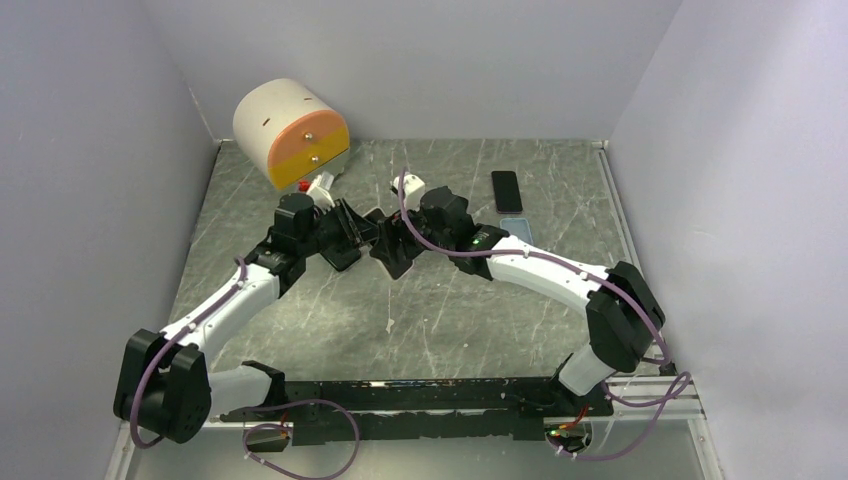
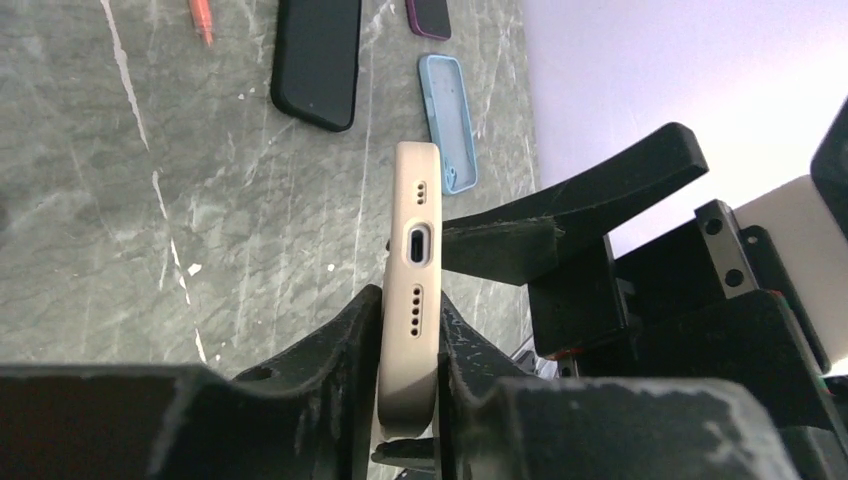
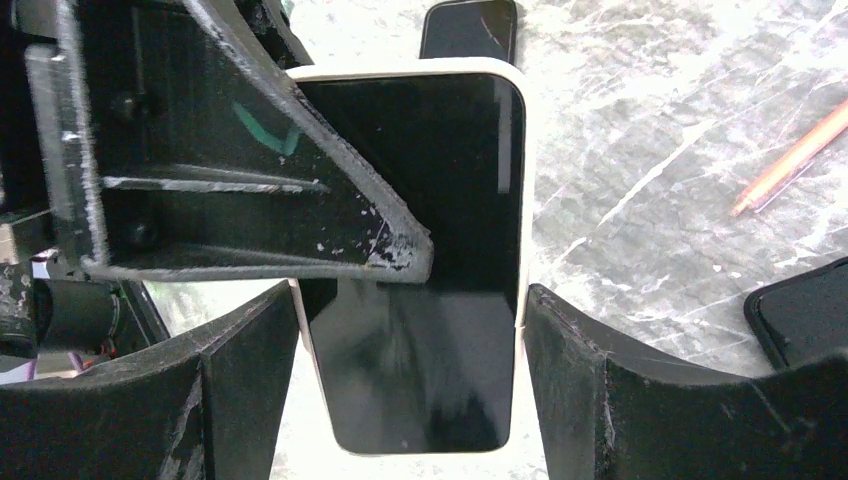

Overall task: Take the phone out of the phone case
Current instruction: Pick up the phone at the center of the board.

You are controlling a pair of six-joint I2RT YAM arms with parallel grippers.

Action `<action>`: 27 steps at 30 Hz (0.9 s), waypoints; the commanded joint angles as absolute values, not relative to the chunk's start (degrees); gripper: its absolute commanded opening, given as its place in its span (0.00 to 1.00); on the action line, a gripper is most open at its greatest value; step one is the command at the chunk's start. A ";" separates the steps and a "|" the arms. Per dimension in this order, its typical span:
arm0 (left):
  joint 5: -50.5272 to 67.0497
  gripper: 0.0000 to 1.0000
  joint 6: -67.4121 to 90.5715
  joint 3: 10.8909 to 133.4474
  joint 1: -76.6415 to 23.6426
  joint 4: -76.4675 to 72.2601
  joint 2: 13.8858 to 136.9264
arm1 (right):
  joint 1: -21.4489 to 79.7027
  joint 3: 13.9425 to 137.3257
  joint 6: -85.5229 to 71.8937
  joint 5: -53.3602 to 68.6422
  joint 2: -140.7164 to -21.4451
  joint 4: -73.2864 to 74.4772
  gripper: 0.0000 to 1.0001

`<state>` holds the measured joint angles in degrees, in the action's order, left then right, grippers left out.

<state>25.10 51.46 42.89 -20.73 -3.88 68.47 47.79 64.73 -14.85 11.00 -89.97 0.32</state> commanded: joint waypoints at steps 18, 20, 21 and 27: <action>23.15 0.03 59.74 46.31 -14.96 -13.92 60.97 | 40.12 53.53 -16.82 13.72 -69.90 -14.38 0.91; 22.93 0.03 60.64 46.23 -14.75 -15.24 60.39 | 37.72 50.97 -19.78 15.98 -68.25 -16.57 0.91; 22.32 0.03 60.92 46.15 -14.74 -15.47 60.03 | 36.64 49.83 -21.45 17.31 -67.56 -17.79 0.91; 18.55 0.03 59.80 44.92 -14.68 -18.22 56.98 | 34.88 45.99 -27.68 20.80 -65.78 -21.85 0.90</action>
<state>20.71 59.00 43.13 -15.00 -9.76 61.01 34.87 47.37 -22.02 16.64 -67.11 -15.29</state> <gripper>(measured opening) 0.166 0.901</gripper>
